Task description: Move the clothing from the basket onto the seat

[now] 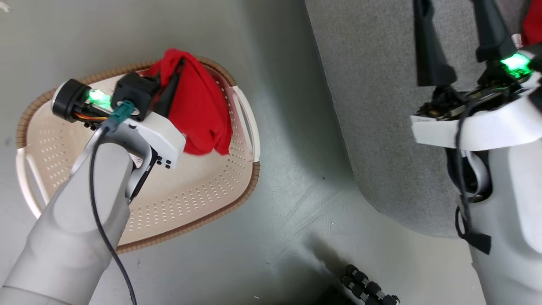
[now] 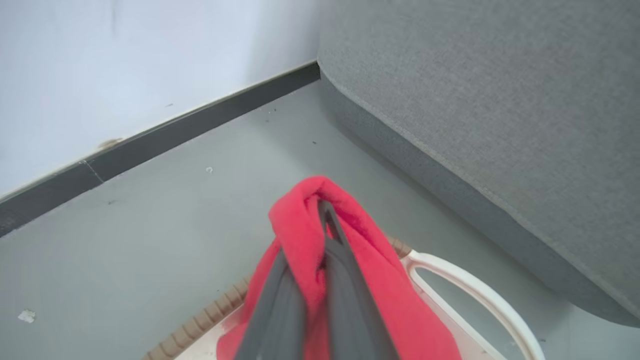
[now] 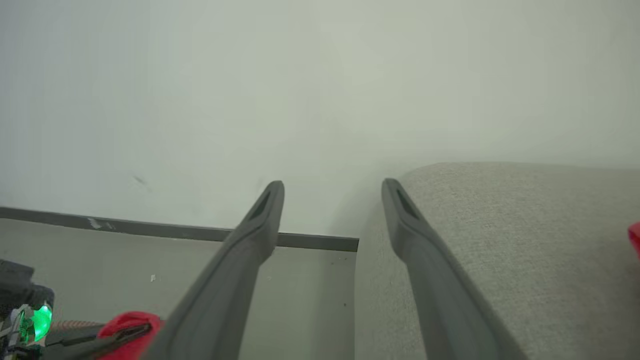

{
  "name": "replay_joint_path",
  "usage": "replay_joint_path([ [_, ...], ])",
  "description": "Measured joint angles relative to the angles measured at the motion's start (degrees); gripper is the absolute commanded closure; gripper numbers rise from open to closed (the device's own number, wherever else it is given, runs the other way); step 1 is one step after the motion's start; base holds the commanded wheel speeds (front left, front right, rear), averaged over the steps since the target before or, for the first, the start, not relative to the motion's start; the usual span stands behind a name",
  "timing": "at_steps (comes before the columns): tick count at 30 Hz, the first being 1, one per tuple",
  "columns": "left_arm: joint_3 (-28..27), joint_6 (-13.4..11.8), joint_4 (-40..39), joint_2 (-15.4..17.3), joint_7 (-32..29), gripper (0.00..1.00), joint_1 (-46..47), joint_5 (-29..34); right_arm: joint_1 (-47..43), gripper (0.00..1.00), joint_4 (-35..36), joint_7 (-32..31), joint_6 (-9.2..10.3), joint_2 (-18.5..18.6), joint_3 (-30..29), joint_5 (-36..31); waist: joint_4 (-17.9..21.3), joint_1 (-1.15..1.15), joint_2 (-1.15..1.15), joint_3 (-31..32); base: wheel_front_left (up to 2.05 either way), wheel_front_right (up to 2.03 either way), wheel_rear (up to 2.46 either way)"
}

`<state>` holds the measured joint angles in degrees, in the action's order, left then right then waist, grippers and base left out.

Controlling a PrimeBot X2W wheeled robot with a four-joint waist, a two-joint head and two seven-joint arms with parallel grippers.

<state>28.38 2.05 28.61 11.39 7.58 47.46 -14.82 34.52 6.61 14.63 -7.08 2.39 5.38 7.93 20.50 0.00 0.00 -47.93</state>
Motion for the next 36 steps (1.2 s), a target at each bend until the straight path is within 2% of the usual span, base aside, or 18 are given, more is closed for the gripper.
replay_joint_path([
  [7, -3.77, -2.20, -5.12, 1.49, 3.68, 1.00, -2.42, -1.91, 0.01, 0.00, -3.31, 0.00, -0.01, 0.05, 3.19, -2.63, -1.73, 0.00, 0.00, 2.54, 0.00, 0.00, 0.00],
  [15, -7.26, -4.00, -10.84, 2.54, 5.21, 1.00, -5.87, -3.88, 0.05, 0.00, -5.66, 0.00, -0.01, 0.30, 4.66, -3.78, -3.84, 0.00, 0.00, 5.98, 0.00, 0.00, 0.00],
  [26, -9.80, -4.43, -20.01, 4.22, 6.13, 1.00, -11.74, -5.89, -0.24, 0.00, -9.51, 0.00, -0.01, 2.86, 7.01, -4.01, -7.50, 0.00, 0.00, 12.75, 0.00, 0.00, 0.00],
  [36, -10.81, -3.85, -24.12, 5.24, 6.21, 1.00, -15.40, -7.56, -3.10, 0.00, -12.60, 0.00, -0.01, 4.72, 9.89, -4.01, -10.26, 0.00, 0.00, 19.06, 0.00, 0.00, 0.00],
])
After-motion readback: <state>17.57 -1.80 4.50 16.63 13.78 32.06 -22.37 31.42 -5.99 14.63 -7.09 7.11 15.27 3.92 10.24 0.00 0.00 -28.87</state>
